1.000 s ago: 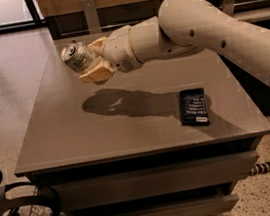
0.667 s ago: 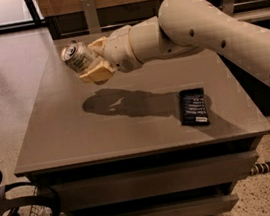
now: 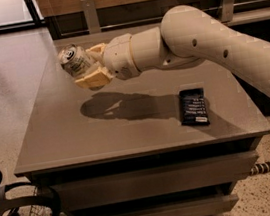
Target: Place 7up can upright
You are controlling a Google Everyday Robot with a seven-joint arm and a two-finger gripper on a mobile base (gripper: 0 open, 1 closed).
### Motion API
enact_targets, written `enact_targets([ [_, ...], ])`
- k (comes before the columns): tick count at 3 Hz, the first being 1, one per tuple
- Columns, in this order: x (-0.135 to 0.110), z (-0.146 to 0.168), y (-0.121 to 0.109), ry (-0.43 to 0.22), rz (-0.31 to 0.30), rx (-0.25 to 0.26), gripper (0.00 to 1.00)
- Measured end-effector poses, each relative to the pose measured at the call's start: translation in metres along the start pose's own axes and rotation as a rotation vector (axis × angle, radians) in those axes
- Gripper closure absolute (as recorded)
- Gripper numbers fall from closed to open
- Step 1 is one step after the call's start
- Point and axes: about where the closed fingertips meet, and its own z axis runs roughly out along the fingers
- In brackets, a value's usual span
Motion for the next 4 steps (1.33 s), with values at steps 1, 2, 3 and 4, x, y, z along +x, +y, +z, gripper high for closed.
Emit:
enact_targets([
  [1, -0.001, 0.005, 0.014, -0.060, 0.062, 0.012, 1.00],
  [2, -0.006, 0.020, 0.027, -0.113, 0.121, 0.040, 1.00],
  [3, -0.005, 0.037, 0.027, -0.169, 0.140, 0.056, 1.00],
  [4, 0.002, 0.050, 0.030, -0.233, 0.169, 0.071, 1.00],
])
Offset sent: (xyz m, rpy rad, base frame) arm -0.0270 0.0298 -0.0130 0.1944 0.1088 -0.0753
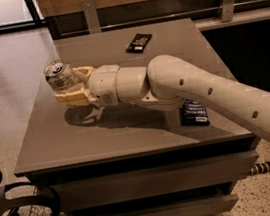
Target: Place 7up can upright
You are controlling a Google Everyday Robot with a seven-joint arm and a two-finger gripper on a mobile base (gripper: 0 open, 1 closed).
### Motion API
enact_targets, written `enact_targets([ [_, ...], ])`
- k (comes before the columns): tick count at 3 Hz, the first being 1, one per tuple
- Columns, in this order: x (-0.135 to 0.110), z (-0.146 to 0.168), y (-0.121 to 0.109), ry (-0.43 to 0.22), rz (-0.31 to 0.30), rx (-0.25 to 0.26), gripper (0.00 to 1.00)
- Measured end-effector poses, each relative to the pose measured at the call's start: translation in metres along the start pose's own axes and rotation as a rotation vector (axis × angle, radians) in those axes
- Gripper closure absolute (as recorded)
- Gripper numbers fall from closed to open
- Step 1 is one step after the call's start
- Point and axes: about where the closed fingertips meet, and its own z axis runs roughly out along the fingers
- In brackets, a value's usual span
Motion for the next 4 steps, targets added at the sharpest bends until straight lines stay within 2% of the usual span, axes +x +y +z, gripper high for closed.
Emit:
enact_targets([
  [1, 0.002, 0.000, 0.011, -0.033, 0.015, 0.028, 1.00],
  [3, 0.001, -0.009, 0.034, 0.001, 0.021, 0.078, 1.00],
  [4, 0.005, -0.007, 0.036, 0.009, 0.036, 0.088, 1.00],
])
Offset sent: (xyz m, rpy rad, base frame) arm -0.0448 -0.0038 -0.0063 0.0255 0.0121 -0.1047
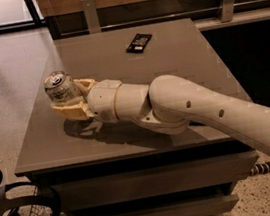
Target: Place 7up can upright
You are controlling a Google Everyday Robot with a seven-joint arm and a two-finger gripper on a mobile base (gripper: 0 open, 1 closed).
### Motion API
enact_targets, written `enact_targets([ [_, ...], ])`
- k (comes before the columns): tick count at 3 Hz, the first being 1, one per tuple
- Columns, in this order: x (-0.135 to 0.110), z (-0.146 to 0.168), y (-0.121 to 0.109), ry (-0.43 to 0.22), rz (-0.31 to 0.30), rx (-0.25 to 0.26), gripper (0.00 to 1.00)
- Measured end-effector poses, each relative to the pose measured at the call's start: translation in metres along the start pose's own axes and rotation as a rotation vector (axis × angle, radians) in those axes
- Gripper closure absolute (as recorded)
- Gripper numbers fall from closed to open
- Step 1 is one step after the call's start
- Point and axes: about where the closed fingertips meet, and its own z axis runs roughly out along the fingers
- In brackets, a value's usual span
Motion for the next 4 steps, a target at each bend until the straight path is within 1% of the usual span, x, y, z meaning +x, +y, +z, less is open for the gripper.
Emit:
enact_targets([
  [1, 0.012, 0.006, -0.002, -0.022, 0.032, -0.005, 1.00],
  [2, 0.025, 0.008, -0.002, -0.038, 0.064, 0.005, 1.00],
  [3, 0.031, 0.009, -0.002, -0.045, 0.078, 0.010, 0.97],
  [4, 0.030, 0.009, -0.002, -0.045, 0.078, 0.010, 0.74],
])
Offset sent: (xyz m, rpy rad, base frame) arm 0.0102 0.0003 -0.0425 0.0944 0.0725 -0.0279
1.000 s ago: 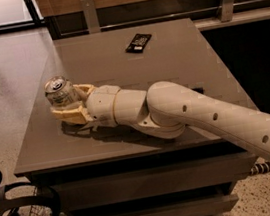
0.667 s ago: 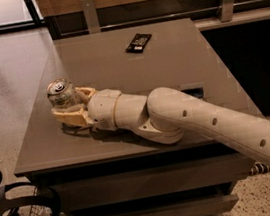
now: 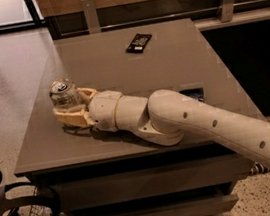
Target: Place 7up can upright
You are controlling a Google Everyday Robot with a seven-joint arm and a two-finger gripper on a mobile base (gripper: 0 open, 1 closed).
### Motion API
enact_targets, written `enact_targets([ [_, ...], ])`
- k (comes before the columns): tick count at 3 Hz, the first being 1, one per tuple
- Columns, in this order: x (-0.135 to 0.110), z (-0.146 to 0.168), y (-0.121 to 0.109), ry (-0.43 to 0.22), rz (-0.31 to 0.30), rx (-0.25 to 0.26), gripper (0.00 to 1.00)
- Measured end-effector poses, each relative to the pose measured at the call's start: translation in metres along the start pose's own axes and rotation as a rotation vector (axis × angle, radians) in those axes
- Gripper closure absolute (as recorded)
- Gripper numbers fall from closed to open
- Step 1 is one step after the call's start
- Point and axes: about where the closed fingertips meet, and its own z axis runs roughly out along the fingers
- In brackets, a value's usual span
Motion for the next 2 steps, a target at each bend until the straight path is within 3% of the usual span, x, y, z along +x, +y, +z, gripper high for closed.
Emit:
enact_targets([
  [2, -0.0001, 0.0001, 0.0001, 0.000, 0.000, 0.000, 0.27],
])
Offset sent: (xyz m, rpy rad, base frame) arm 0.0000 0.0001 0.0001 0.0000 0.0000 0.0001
